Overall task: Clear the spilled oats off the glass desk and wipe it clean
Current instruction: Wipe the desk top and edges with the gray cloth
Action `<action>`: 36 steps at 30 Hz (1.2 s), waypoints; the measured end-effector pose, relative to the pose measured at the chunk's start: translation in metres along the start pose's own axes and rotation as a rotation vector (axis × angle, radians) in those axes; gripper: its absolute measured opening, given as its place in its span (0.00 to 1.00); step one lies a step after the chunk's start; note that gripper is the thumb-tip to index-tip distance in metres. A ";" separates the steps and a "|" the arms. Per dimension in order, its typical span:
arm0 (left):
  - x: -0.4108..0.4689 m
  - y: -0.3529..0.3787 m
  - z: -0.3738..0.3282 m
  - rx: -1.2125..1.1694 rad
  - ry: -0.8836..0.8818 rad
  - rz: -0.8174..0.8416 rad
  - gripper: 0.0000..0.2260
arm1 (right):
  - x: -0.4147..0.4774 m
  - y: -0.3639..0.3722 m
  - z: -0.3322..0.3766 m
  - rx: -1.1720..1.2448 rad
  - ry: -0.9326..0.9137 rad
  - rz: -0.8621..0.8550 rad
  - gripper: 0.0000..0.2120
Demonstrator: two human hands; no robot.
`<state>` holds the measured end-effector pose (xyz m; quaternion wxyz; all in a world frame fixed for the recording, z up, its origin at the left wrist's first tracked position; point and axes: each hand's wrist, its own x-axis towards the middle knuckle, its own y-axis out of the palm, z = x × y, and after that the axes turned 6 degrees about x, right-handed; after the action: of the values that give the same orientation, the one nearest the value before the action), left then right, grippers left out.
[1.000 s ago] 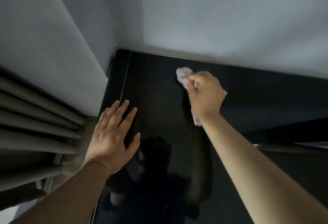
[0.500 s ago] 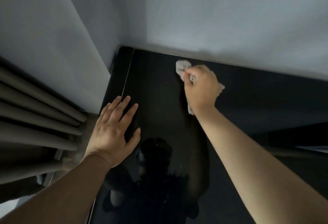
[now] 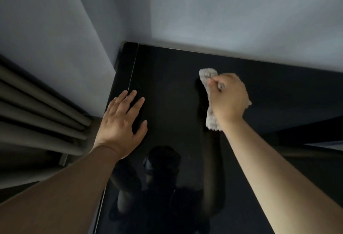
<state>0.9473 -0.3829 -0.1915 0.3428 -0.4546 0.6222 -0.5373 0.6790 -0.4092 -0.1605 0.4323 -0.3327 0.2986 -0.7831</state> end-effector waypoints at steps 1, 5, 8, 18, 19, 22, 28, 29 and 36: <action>0.000 0.000 0.000 -0.001 0.003 -0.006 0.29 | 0.007 0.009 -0.002 -0.028 0.037 0.003 0.09; -0.001 0.002 0.000 0.006 -0.002 -0.007 0.29 | -0.035 0.025 0.013 -0.062 -0.057 0.011 0.05; -0.001 0.000 -0.001 -0.001 -0.007 -0.003 0.29 | -0.073 0.011 0.016 0.036 -0.113 0.046 0.03; 0.000 0.003 0.001 -0.004 -0.008 -0.020 0.29 | -0.042 -0.017 -0.003 0.111 -0.051 0.039 0.07; 0.000 0.003 0.001 -0.004 -0.008 -0.022 0.29 | -0.036 -0.010 -0.005 0.056 -0.019 0.034 0.08; 0.001 0.004 0.001 -0.002 -0.002 -0.029 0.29 | -0.056 0.005 0.005 -0.079 -0.019 -0.017 0.04; 0.001 0.002 0.001 -0.009 -0.004 -0.002 0.30 | -0.146 -0.019 0.018 0.115 -0.045 0.151 0.03; 0.001 0.002 0.002 -0.014 -0.003 0.002 0.30 | -0.158 -0.024 0.021 0.146 -0.025 0.208 0.05; 0.002 0.002 0.001 -0.019 -0.010 0.021 0.26 | -0.102 -0.030 0.019 0.183 0.017 0.014 0.05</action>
<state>0.9467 -0.3853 -0.1936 0.3472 -0.4541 0.6302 -0.5255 0.7215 -0.3097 -0.1534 0.4638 -0.2830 0.2317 -0.8069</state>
